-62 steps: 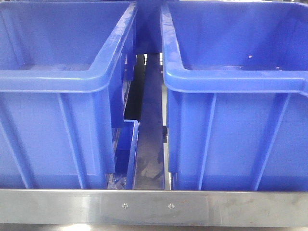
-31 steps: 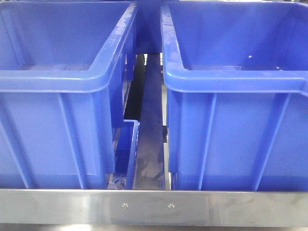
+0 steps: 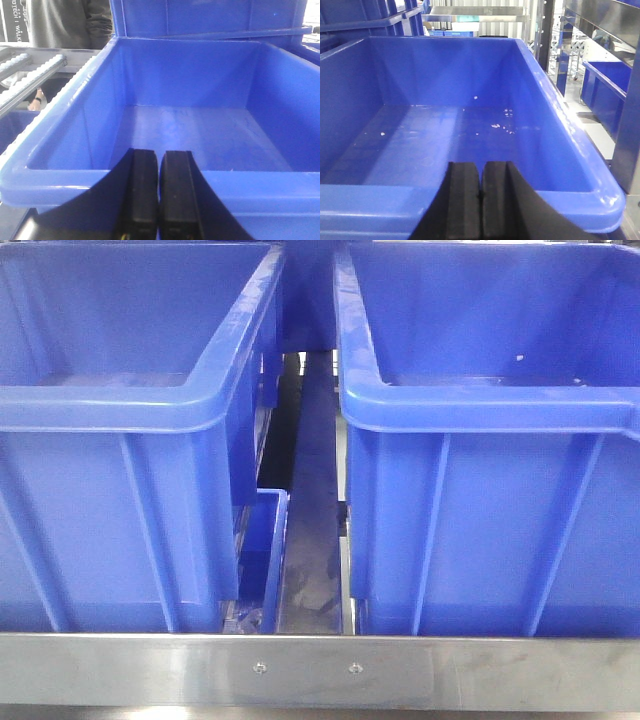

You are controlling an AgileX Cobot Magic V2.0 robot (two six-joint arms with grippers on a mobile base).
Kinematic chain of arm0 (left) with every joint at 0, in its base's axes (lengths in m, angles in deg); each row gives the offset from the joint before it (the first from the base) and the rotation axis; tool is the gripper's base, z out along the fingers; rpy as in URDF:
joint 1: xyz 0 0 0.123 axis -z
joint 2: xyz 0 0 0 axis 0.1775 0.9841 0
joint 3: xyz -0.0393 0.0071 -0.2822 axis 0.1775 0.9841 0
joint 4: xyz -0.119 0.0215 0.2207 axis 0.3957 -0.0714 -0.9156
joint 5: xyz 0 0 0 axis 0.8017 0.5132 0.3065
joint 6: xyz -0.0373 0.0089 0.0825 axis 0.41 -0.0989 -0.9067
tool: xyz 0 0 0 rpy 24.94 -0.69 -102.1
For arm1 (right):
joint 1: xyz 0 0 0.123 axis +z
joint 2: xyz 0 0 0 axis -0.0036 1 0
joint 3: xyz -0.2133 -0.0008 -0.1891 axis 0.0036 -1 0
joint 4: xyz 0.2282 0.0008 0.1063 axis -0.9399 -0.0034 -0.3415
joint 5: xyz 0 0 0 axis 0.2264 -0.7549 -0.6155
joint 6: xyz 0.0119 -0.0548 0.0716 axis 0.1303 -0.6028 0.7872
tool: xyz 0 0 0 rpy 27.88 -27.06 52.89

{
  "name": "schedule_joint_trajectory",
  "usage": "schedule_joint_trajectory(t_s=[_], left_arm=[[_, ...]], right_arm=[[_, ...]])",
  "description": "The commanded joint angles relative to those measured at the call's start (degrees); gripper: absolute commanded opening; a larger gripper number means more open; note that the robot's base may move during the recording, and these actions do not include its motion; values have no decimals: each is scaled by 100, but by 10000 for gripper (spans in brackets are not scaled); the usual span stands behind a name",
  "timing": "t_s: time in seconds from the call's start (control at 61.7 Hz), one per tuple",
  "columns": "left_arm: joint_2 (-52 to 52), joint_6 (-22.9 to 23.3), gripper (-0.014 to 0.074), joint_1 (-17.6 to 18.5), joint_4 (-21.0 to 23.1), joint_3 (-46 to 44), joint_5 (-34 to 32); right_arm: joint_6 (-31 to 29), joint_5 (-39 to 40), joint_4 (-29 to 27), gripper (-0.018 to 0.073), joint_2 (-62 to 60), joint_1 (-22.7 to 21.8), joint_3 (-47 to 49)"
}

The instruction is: Sort and place red and blue blocks on shelf

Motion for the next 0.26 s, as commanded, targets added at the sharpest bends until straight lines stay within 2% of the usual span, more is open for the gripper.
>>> schedule_joint_trajectory(t_s=[0.0, 0.243], left_arm=[[-102, 65, 122, 27, 2, 144, -458], [-102, 65, 122, 27, 2, 144, -458]], right_arm=[[-16, 554, 59, 48, -115, -10, 141], [-16, 554, 59, 48, -115, -10, 141]])
